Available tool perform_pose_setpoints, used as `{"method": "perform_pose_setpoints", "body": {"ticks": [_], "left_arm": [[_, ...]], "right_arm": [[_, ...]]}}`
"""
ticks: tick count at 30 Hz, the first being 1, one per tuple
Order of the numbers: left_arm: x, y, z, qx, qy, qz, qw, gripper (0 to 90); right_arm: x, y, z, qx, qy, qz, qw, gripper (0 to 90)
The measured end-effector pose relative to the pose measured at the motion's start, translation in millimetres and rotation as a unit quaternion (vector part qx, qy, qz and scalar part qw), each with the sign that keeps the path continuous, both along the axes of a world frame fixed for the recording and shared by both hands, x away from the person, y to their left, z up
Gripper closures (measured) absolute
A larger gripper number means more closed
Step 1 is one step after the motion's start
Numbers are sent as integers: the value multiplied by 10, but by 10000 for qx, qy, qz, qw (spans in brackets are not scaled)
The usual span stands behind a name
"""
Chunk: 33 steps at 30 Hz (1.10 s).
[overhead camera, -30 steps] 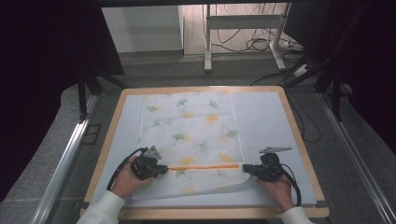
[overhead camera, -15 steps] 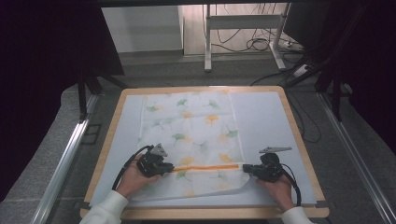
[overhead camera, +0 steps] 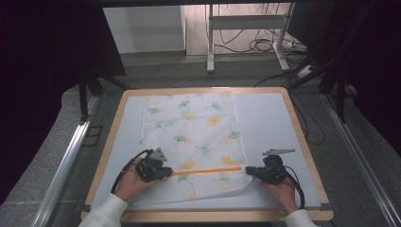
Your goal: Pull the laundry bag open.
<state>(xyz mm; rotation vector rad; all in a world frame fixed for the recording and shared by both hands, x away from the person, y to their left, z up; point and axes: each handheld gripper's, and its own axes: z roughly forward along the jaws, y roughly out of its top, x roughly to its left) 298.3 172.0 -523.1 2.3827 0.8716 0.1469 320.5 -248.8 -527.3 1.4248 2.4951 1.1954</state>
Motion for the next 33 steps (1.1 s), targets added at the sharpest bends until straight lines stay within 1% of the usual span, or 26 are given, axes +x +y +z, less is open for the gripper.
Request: {"method": "perform_pose_setpoints", "body": {"ticks": [3, 10, 14, 21, 24, 30, 33], "left_arm": [[-3, 40, -3, -18, 14, 6, 10000, 844], [-17, 104, -1, 19, 7, 21, 10000, 844], [-28, 201, -2, 39, 30, 70, 10000, 844], [-42, 289, 6, 141, 27, 109, 9998, 844], [-49, 335, 8, 173, 37, 174, 9997, 844], [-61, 442, 2, 136, 83, 239, 9996, 843], [-84, 542, -3, 130, 99, 327, 9993, 844]], "right_arm": [[-1, 3, 0, -7, -11, 4, 10000, 899], [-3, 2, 0, -19, -17, 1, 10000, 899], [-5, 4, 0, -17, -28, -3, 10000, 899], [-9, 12, 5, -52, -38, 1, 10000, 899], [-11, 15, 6, -68, -49, -1, 10000, 899], [-14, 14, 4, -68, -63, 3, 10000, 900], [-16, 15, 3, -74, -75, -1, 9999, 899]]}}
